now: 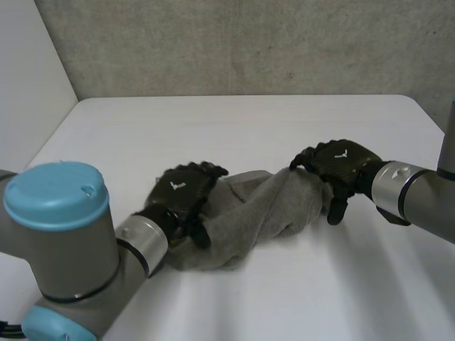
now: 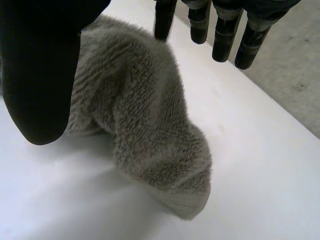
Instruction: Fold the towel.
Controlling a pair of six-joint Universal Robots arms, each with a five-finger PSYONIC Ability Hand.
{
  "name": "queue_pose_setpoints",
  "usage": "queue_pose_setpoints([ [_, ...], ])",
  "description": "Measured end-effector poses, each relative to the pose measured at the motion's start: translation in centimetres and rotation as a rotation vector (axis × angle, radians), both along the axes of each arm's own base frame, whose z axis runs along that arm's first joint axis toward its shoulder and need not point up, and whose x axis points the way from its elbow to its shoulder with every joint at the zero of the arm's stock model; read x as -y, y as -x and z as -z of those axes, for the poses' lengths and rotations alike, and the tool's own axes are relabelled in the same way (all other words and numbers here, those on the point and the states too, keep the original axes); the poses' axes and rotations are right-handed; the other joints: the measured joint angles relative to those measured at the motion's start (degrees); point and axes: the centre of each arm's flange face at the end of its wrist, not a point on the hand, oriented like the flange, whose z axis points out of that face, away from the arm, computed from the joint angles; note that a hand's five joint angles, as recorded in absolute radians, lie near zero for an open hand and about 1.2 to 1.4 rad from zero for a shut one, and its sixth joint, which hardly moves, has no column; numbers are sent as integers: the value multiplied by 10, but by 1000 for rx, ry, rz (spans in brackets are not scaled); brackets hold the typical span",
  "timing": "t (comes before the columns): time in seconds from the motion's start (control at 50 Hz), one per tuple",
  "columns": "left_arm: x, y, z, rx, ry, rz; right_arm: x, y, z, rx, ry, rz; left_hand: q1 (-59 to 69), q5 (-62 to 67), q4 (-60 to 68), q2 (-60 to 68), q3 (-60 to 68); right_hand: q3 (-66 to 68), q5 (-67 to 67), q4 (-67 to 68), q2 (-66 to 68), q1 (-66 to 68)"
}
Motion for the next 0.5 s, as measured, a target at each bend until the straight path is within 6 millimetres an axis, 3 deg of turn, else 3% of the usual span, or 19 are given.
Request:
queue_pose_setpoints([
  [0.12, 18, -14, 10, 19, -25, -71, 19, -7, -1, 75, -21, 37, 0, 0, 0, 0, 0, -1, -1, -2, -3, -1],
  [0.24, 22, -34, 28, 67, -78, -156, 29, -13, -13, 146, -16, 51, 0, 0, 0, 0, 0, -1, -1, -2, -3, -1],
  [0.4, 19, -55, 44, 112, -135, -225, 15, -39, -35, 189, 40, -48, 0, 0, 0, 0, 0, -1, -1, -2, -3, -2],
  [0.5, 13, -62, 52, 132, -167, -236, 10, -59, -25, 146, 56, -123, 0, 0, 0, 1, 0, -1, -1, -2, -3, -2],
])
